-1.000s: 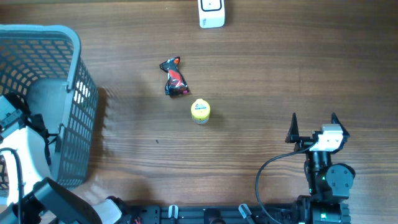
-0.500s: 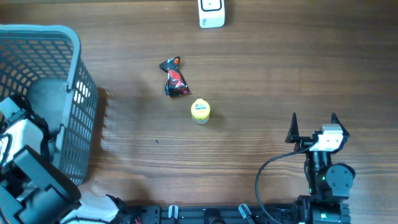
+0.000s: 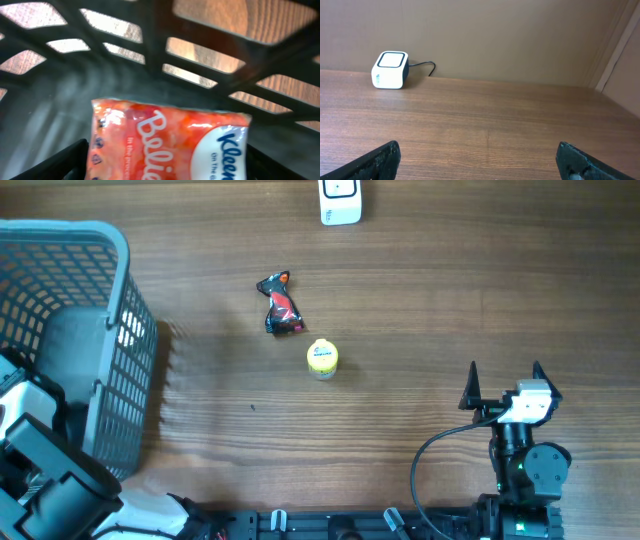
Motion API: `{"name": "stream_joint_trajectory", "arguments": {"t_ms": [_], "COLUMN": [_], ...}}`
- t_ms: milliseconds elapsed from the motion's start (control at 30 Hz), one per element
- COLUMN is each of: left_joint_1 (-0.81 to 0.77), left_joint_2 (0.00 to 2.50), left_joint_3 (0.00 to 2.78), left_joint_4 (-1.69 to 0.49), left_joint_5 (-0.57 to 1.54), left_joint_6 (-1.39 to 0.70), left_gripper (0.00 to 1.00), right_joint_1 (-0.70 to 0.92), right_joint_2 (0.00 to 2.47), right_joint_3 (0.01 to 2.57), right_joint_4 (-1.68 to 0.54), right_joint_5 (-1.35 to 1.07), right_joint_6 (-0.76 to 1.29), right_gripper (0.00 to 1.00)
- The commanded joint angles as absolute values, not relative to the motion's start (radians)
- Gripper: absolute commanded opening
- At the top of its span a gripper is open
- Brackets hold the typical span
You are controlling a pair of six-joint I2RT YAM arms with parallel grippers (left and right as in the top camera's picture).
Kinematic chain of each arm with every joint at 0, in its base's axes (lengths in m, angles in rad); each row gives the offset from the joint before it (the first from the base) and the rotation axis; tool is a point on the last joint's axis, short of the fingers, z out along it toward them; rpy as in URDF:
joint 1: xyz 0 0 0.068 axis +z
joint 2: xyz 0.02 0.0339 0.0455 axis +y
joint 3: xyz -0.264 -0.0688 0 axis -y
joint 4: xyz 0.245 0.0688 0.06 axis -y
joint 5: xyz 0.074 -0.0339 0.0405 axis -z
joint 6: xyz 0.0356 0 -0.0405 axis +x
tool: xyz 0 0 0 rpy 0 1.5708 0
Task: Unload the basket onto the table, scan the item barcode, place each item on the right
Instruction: 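Reach the left gripper into the basket and grasp the pink tissue pack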
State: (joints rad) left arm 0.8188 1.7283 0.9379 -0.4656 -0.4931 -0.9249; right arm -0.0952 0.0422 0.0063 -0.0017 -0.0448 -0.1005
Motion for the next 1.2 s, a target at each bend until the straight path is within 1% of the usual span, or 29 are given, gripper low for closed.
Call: {"name": "stream_joint_trajectory", "arguments": {"t_ms": [0, 33, 67, 100, 133, 200, 233, 267, 300, 600, 700, 767, 867, 967, 1033, 1167], "left_joint_1": [0.840, 0.840, 0.840, 0.840, 0.840, 0.840, 0.840, 0.840, 0.840, 0.831, 0.815, 0.799, 0.782, 0.774, 0.774, 0.756], "left_joint_2": [1.750, 1.750, 1.750, 1.750, 1.750, 1.750, 1.748, 1.745, 1.735, 1.573, 1.473, 1.386, 1.241, 1.117, 1.019, 0.898], "left_joint_3": [0.929, 0.929, 0.929, 0.929, 0.929, 0.929, 0.929, 0.930, 0.932, 0.971, 0.976, 0.977, 0.977, 0.977, 0.977, 0.977], "left_joint_4": [-0.471, -0.472, -0.472, -0.474, -0.475, -0.475, -0.475, -0.476, -0.480, -0.509, -0.507, -0.491, -0.452, -0.413, -0.387, -0.326], "left_joint_5": [-0.513, -0.501, -0.493, -0.476, -0.459, -0.421, -0.390, -0.361, -0.311, -0.081, -0.025, 0.025, 0.140, 0.255, 0.365, 0.505], "left_joint_6": [-0.920, -0.919, -0.919, -0.920, -0.920, -0.920, -0.920, -0.919, -0.920, -0.920, -0.924, -0.924, -0.940, -0.994, -1.042, -1.110], "left_gripper": [0.68, 0.61, 0.51, 0.44, 0.41, 0.41, 0.40, 0.33, 0.31, 0.31, 0.33, 0.36, 0.38, 0.41, 0.41, 0.45], "right_joint_1": [-0.097, -0.097, -0.097, -0.097, -0.097, -0.097, -0.097, -0.097, -0.097, -0.097, -0.097, -0.097, -0.097, -0.097, -0.097, -0.097], "right_joint_2": [0.044, 0.044, 0.044, 0.044, 0.044, 0.044, 0.044, 0.044, 0.044, 0.044, 0.044, 0.044, 0.044, 0.044, 0.044, 0.044], "right_joint_3": [0.005, 0.005, 0.005, 0.005, 0.005, 0.005, 0.005, 0.005, 0.005, 0.005, 0.005, 0.005, 0.005, 0.005, 0.005, 0.005], "right_joint_4": [0.001, 0.001, 0.001, 0.001, 0.001, 0.001, 0.001, 0.001, 0.001, 0.001, 0.001, 0.001, 0.001, 0.001, 0.001, 0.001], "right_joint_5": [-0.057, -0.057, -0.057, -0.057, -0.057, -0.057, -0.057, -0.057, -0.057, -0.057, -0.057, -0.057, -0.057, -0.057, -0.057, -0.057], "right_joint_6": [-0.086, -0.085, -0.085, -0.086, -0.086, -0.086, -0.085, -0.086, -0.085, -0.086, -0.086, -0.086, -0.086, -0.086, -0.085, -0.085], "right_gripper": [1.00, 1.00, 1.00, 1.00, 0.99, 1.00, 1.00, 1.00, 1.00, 1.00, 1.00, 0.99, 1.00, 1.00, 1.00, 1.00]}}
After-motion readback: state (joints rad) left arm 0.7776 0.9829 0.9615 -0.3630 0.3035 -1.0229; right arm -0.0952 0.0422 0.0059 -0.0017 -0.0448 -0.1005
